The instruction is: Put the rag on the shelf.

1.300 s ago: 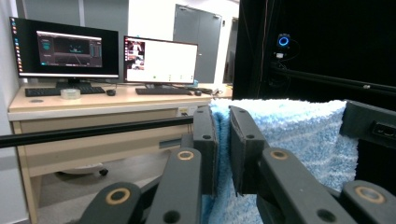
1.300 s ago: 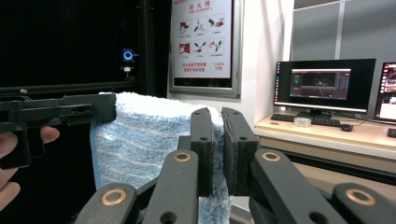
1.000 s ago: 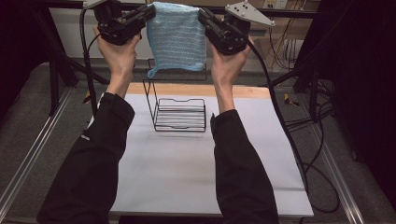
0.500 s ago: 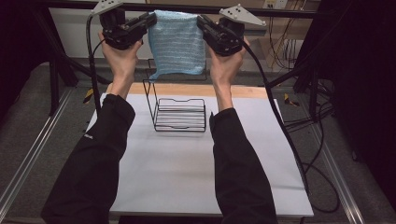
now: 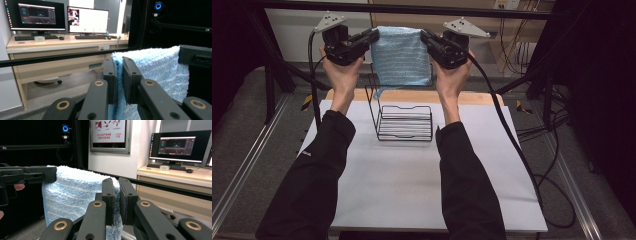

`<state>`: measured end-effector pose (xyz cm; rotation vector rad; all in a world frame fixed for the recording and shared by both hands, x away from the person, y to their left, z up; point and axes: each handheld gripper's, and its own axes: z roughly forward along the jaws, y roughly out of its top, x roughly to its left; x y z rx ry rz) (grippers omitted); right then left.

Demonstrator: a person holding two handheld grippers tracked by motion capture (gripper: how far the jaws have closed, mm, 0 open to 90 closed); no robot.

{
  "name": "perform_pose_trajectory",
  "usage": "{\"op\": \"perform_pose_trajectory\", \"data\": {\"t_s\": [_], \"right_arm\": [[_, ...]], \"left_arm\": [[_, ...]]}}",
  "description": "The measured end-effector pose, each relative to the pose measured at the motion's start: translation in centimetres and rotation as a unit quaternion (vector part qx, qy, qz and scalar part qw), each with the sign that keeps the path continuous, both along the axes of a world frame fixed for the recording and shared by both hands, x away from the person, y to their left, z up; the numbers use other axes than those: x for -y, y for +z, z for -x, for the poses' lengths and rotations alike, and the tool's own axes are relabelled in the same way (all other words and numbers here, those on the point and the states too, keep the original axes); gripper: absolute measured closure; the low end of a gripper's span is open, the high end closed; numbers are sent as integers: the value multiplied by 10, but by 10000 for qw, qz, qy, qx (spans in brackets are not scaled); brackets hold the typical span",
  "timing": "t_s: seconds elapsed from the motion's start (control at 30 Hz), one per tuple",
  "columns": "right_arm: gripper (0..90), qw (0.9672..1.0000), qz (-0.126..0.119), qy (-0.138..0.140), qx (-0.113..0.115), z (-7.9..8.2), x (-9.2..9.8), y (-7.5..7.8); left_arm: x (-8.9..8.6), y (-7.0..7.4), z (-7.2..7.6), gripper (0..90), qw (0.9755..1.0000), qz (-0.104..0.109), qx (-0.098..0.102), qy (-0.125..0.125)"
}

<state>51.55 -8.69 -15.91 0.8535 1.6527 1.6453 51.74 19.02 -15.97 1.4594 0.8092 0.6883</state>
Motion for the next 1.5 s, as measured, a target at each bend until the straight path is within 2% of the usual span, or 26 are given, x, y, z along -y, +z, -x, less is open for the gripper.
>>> {"op": "perform_pose_trajectory", "data": {"t_s": [0.2,0.6,0.9,1.17,1.33,1.5], "right_arm": [[841,9999,59,50,-107,0,-1,-11],[840,9993,175,73,-311,5,1,-28],[838,9987,107,202,-465,13,6,-41],[837,9982,108,376,-452,21,9,-51],[837,9979,207,431,-429,28,8,-51],[835,9972,272,520,-471,33,8,-53]], "left_arm": [[-3,-12,2,820,9999,-58,-87,-38],[-3,-26,9,820,9995,-200,-167,-168],[-4,-36,19,819,9989,-286,-232,-297],[-6,-42,26,818,9982,-321,-348,-365],[-9,-46,33,817,9980,-304,-384,-392],[-13,-50,40,815,9974,-290,-405,-526]]}}
